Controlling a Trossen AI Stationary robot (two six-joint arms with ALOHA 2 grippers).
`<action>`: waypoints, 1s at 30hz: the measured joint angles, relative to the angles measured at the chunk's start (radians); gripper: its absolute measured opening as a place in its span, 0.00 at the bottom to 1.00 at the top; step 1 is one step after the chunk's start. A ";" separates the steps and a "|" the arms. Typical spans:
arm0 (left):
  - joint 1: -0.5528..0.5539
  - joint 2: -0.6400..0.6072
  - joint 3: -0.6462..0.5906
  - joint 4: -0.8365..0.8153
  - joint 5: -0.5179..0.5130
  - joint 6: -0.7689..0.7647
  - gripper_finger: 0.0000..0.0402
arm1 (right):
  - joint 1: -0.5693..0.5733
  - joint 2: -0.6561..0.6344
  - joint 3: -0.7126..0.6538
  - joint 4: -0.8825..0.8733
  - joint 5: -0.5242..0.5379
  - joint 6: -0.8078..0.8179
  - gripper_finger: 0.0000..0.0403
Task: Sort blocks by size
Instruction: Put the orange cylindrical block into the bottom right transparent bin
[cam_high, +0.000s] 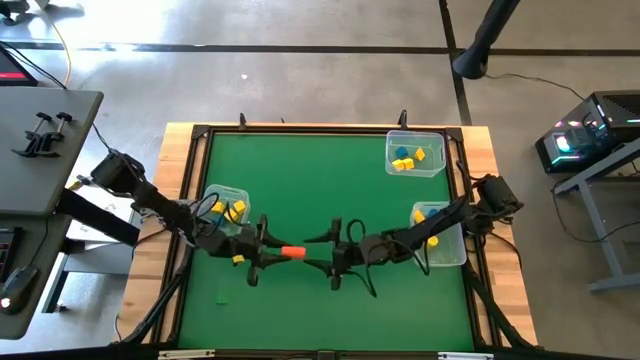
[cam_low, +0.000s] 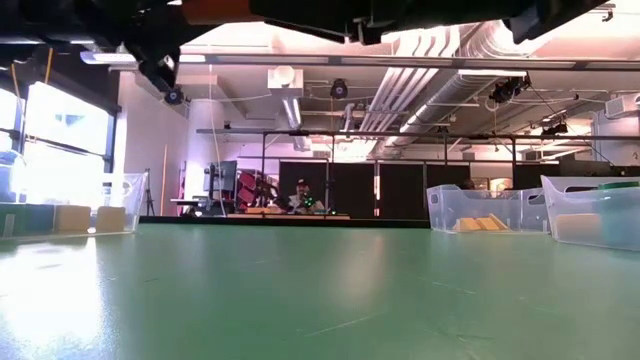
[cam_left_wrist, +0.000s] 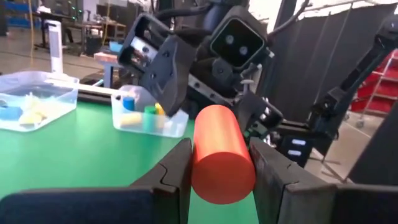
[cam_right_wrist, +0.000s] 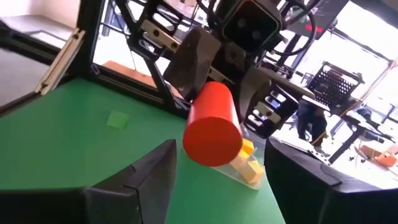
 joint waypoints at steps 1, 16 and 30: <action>0.006 0.003 0.007 0.000 0.000 0.002 0.23 | -0.003 0.000 0.000 0.002 -0.002 0.007 0.58; 0.032 0.019 0.025 0.002 0.000 0.000 0.28 | -0.007 0.000 0.000 0.007 -0.018 0.049 0.31; 0.033 0.019 0.025 -0.136 -0.088 -0.123 0.47 | 0.148 -0.254 0.000 -0.784 0.410 0.466 0.32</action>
